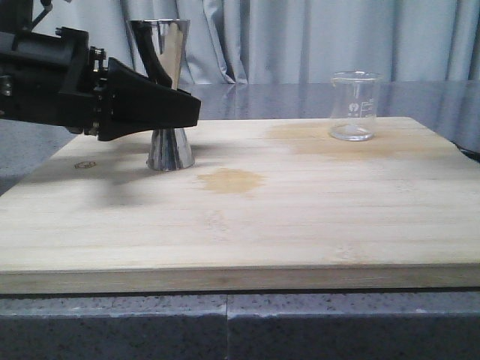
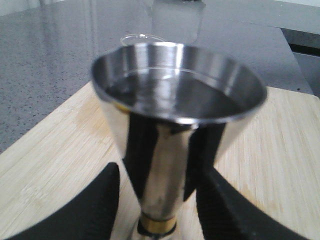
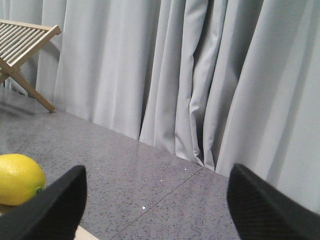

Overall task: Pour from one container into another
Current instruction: 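Open the left gripper and withdraw it upward from the jigger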

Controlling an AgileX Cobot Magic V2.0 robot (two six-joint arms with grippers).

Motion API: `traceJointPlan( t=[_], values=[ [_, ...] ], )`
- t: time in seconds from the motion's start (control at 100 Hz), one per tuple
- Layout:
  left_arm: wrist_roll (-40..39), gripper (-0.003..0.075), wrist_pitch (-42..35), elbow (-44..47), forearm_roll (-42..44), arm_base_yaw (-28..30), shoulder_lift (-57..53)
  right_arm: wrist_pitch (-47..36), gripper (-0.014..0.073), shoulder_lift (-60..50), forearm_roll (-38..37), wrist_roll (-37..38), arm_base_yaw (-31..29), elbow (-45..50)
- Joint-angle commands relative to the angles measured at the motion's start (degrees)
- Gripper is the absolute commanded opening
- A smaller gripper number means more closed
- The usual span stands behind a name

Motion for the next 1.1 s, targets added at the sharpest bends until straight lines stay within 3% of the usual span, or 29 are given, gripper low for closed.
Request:
traceJointPlan(
  t=[0.0, 0.27, 0.88, 1.09],
  values=[
    [-0.4, 0.0383, 6.5, -1.2, -3.0, 0.1, -2.0, -3.8, 0.0527, -1.5, 0.7, 0.0, 0.0, -1.4],
    [-2.5, 0.055, 6.5, -1.5, -4.1, 0.1, -2.5, -3.8, 0.0521, -1.5, 0.7, 0.0, 0.0, -1.4],
    [-12.6, 0.0552, 6.2, -1.5, 6.7, 4.9, -10.4, -4.4, 0.0521, -1.5, 1.7, 0.0, 0.0, -1.4],
    [-18.1, 0.0547, 6.1, -1.5, 13.1, 9.5, -15.0, -4.9, 0.0521, -1.5, 3.1, 0.0, 0.0, -1.4]
  ],
)
